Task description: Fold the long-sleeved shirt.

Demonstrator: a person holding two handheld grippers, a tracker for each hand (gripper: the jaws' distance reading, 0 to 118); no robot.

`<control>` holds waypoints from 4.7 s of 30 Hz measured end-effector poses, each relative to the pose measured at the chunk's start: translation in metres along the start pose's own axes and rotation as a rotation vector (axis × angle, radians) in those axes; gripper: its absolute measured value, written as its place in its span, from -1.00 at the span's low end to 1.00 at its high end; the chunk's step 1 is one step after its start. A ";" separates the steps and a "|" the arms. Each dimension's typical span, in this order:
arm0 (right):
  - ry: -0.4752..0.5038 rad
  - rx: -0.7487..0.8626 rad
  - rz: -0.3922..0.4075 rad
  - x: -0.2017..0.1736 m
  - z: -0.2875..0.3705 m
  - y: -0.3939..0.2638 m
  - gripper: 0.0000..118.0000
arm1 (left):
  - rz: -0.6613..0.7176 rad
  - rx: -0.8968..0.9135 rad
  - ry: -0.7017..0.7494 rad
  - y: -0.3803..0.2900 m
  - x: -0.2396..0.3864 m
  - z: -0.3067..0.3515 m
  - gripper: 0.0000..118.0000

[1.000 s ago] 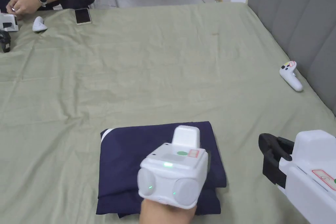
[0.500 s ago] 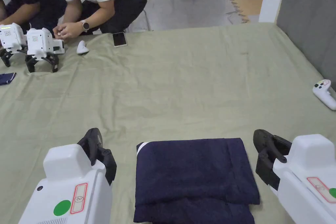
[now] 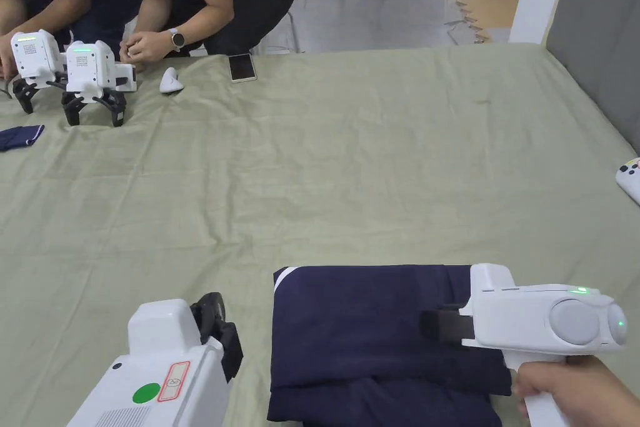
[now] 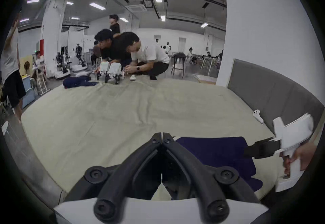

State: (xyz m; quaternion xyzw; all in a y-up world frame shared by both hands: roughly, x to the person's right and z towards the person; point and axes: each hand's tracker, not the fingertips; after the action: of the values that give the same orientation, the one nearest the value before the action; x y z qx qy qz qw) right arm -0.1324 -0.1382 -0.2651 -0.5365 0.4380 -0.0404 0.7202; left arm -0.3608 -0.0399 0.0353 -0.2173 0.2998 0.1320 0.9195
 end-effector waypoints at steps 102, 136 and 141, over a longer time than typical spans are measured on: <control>0.474 0.264 0.879 -0.345 -0.186 0.039 -1.00 | 0.006 -0.917 0.237 0.105 -0.469 -0.241 -0.70; -0.191 0.679 0.515 -0.178 0.099 0.009 -1.00 | -0.082 0.338 0.222 0.118 -0.055 -0.007 0.55; -0.278 0.741 0.457 -0.146 0.140 -0.001 -1.00 | -0.040 0.357 0.175 0.094 0.006 -0.004 -0.44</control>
State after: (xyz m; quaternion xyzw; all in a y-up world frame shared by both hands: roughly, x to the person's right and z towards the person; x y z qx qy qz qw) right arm -0.1273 0.0422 -0.1727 -0.1326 0.4002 0.0378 0.9060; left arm -0.3934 0.0407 -0.0014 -0.0676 0.3927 0.0391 0.9164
